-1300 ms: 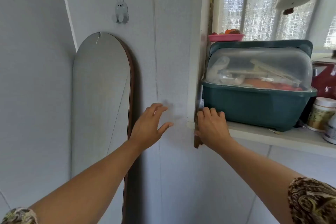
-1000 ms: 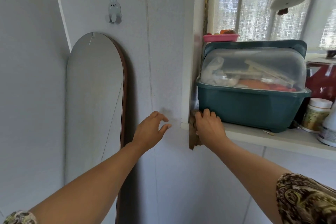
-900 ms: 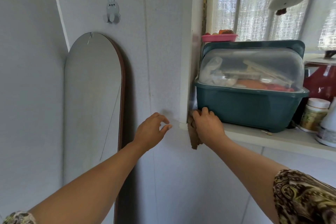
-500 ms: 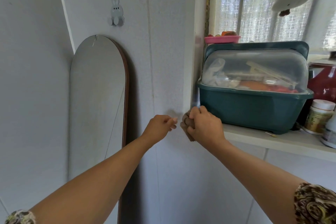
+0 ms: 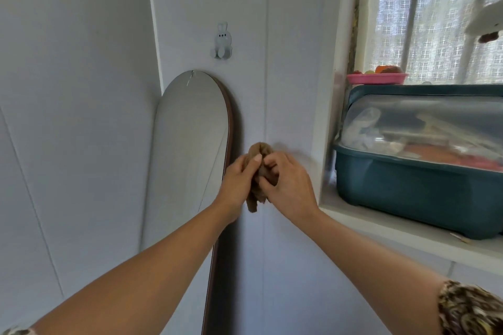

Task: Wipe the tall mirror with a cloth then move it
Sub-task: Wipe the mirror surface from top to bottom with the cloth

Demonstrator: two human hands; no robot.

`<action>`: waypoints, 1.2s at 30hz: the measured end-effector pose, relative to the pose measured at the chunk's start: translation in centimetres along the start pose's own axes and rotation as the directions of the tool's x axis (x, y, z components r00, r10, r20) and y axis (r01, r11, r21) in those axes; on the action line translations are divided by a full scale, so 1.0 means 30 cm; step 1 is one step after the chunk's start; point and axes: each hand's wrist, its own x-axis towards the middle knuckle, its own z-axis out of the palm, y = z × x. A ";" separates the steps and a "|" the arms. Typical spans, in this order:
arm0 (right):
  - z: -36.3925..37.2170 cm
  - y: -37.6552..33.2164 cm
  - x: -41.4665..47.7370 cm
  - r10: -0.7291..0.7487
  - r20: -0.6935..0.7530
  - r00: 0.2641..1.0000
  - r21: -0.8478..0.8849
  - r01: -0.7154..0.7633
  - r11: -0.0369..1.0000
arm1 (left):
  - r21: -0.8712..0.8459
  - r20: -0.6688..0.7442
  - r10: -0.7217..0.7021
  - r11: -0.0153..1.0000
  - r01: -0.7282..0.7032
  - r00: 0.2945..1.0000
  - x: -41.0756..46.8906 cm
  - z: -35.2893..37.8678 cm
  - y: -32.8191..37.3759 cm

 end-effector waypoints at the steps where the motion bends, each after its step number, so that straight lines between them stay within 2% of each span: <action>1: 0.013 -0.011 0.009 -0.040 0.028 0.999 0.023 0.039 0.999 | -0.019 -0.076 0.006 1.000 -0.008 0.997 0.000 -0.019 0.005; 4: 0.054 -0.036 0.024 -0.148 0.077 0.986 0.070 0.143 0.987 | -0.029 -0.285 0.030 0.999 -0.040 0.958 0.002 -0.082 0.013; 7: 0.091 -0.051 0.032 -0.185 0.059 0.981 0.088 0.180 0.980 | -0.025 -0.426 0.019 0.999 -0.033 0.905 0.000 -0.140 0.012; 13: 0.171 -0.065 0.078 -0.046 0.135 0.990 0.037 0.042 0.998 | -0.001 -0.635 -0.031 0.999 0.040 0.772 0.024 -0.273 -0.014; 21: 0.246 -0.126 0.219 0.194 0.207 0.959 0.011 -0.200 0.980 | 0.000 -0.705 0.002 1.000 -0.003 0.709 0.228 -0.422 -0.002; 27: 0.280 -0.156 0.363 0.280 0.160 0.947 -0.003 -0.283 0.959 | 0.035 -0.732 0.060 0.998 -0.050 0.679 0.424 -0.518 0.042; 33: 0.345 -0.136 0.426 0.324 0.069 0.944 -0.076 -0.319 0.945 | 0.036 -0.776 0.052 0.999 -0.039 0.629 0.592 -0.621 0.052; 36: 0.359 -0.132 0.430 0.312 0.024 0.950 -0.105 -0.308 0.945 | 0.082 -0.749 0.084 0.996 -0.034 0.657 0.660 -0.645 0.040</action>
